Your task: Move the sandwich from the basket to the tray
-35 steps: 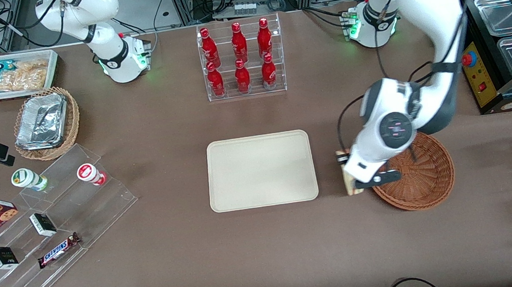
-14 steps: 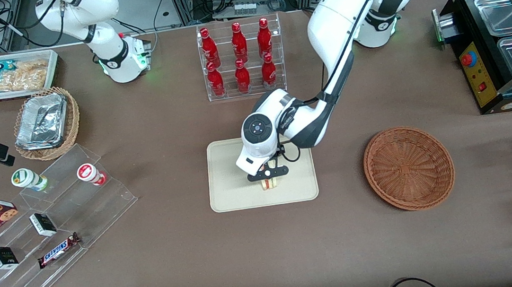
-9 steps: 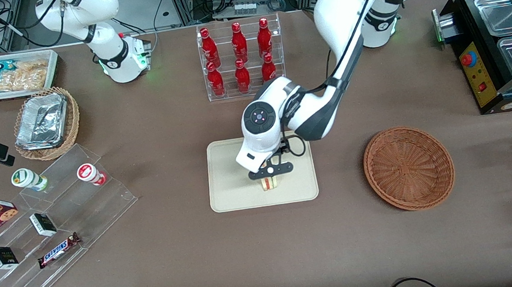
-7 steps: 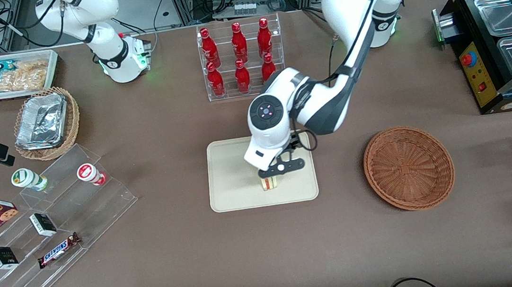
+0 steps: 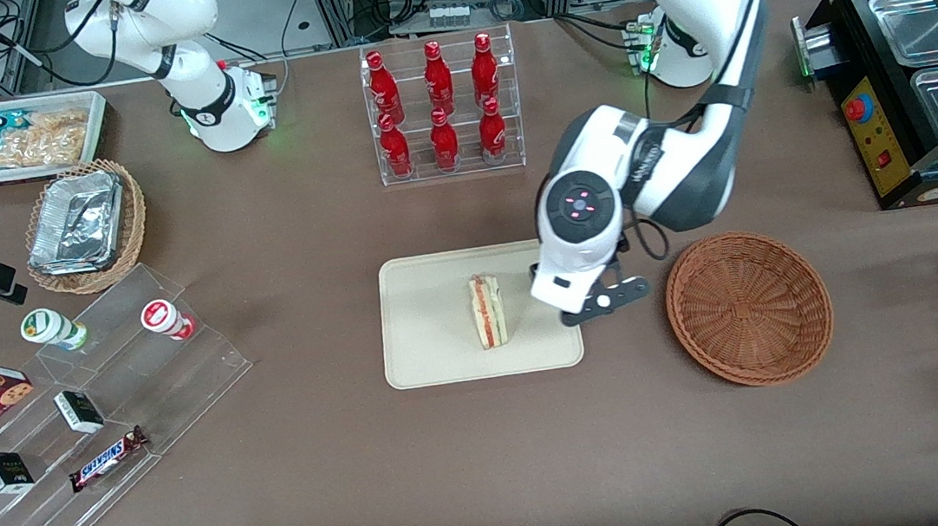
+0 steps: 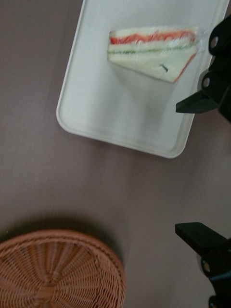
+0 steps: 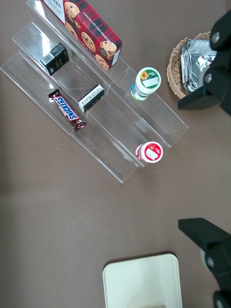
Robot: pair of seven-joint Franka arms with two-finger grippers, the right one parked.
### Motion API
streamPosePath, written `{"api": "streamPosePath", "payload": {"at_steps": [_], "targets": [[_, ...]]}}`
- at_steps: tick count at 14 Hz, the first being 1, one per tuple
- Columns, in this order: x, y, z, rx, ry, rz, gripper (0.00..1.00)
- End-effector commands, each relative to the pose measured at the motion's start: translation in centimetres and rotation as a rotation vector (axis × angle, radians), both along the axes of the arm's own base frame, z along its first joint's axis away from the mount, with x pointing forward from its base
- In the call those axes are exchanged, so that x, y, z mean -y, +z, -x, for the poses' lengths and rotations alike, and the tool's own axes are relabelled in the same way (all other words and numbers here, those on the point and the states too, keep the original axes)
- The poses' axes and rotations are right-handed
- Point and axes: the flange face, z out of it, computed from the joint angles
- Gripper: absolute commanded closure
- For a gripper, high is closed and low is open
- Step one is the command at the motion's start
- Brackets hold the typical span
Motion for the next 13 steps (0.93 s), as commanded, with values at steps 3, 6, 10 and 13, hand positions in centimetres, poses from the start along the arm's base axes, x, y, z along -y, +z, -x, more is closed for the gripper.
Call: {"api": "streamPosePath", "payload": {"at_steps": [3,6,10,13], "targets": [[-10.8,4.5,0.1,-0.012,-0.04,0.03,0.0],[-16.3,7.6,0.5,-0.035,-0.08,0.046,0.0],[-21.8,12.0,1.3,-0.061,-0.167,0.122,0.0],[-25.4,16.0,2.7,-0.044,-0.249,0.143,0.0]]}}
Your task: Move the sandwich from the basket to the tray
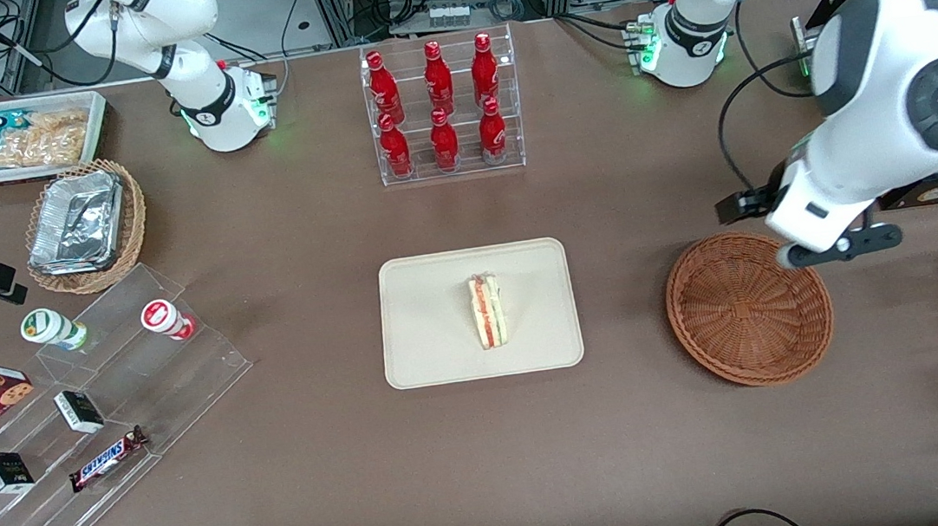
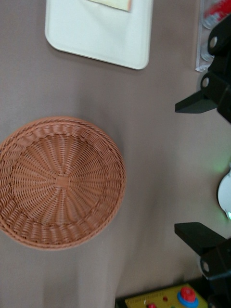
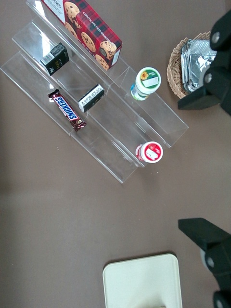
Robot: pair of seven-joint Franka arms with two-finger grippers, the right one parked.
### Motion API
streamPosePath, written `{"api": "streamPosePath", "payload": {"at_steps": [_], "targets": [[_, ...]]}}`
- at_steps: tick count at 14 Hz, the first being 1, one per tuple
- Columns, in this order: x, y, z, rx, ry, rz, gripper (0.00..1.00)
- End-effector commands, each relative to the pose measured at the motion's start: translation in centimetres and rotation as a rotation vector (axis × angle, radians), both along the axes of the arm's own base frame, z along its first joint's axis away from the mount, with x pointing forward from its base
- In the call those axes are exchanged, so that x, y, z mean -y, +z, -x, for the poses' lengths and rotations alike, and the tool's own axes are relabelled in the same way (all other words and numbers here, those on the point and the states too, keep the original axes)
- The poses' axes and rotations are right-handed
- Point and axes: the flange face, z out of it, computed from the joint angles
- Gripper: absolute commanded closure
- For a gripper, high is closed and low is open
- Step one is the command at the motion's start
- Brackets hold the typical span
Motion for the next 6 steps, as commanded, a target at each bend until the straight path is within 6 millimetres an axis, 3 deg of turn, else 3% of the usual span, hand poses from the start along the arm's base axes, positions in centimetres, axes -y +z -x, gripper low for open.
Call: {"api": "streamPosePath", "payload": {"at_steps": [1,6], "targets": [[-2.7,3.3,2.1,0.023,-0.078,0.029,0.0],[-5.2,6.0,2.6,0.089,-0.098,0.022,0.0]]}}
